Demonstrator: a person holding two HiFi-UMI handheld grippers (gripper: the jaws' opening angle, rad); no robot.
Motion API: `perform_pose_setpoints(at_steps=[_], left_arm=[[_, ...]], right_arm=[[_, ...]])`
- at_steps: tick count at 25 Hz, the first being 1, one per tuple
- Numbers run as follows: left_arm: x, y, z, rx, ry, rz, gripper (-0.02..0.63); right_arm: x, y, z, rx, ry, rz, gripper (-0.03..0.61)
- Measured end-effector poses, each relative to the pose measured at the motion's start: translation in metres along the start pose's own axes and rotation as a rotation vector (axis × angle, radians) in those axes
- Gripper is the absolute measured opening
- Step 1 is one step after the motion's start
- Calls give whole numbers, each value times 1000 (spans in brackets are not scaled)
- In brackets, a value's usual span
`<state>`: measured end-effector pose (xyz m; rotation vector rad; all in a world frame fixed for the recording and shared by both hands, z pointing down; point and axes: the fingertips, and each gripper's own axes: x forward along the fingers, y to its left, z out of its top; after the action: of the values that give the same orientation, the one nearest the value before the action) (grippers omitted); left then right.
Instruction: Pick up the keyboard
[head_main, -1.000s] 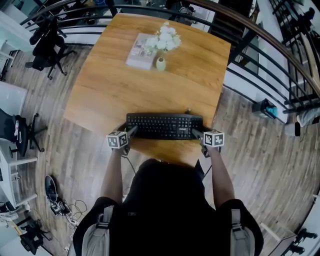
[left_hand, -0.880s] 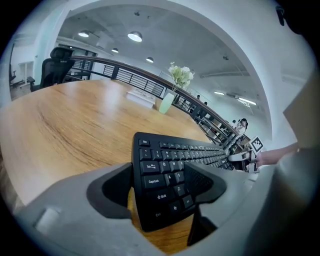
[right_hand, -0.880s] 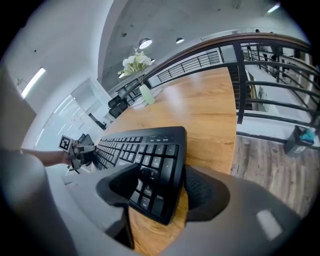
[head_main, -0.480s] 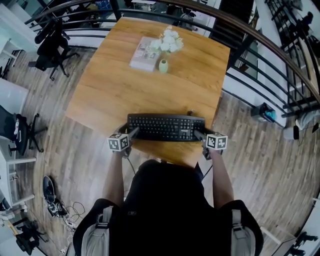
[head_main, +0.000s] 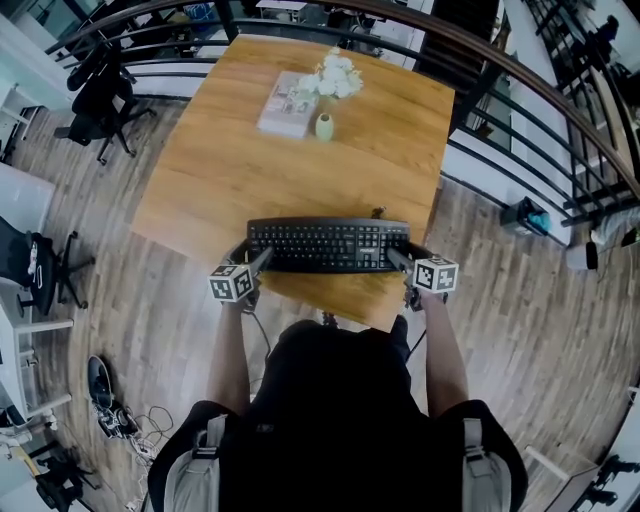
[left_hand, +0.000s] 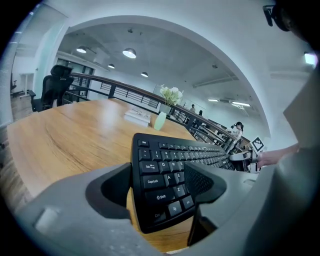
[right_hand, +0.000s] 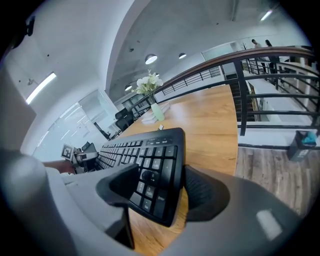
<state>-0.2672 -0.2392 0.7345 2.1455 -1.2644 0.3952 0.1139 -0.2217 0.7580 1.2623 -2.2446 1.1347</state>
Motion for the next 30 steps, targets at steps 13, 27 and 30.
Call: perform_pose_setpoints(at_steps=[13, 27, 30], left_arm=[[-35, -28, 25, -7, -120, 64, 319], [-56, -74, 35, -21, -177, 120, 319], [-61, -83, 38, -19, -193, 131, 319]], right_arm=[[-31, 15, 10, -56, -39, 65, 279], [-68, 5, 26, -60, -69, 116, 279], [-77, 5, 34, -81, -86, 124, 279]])
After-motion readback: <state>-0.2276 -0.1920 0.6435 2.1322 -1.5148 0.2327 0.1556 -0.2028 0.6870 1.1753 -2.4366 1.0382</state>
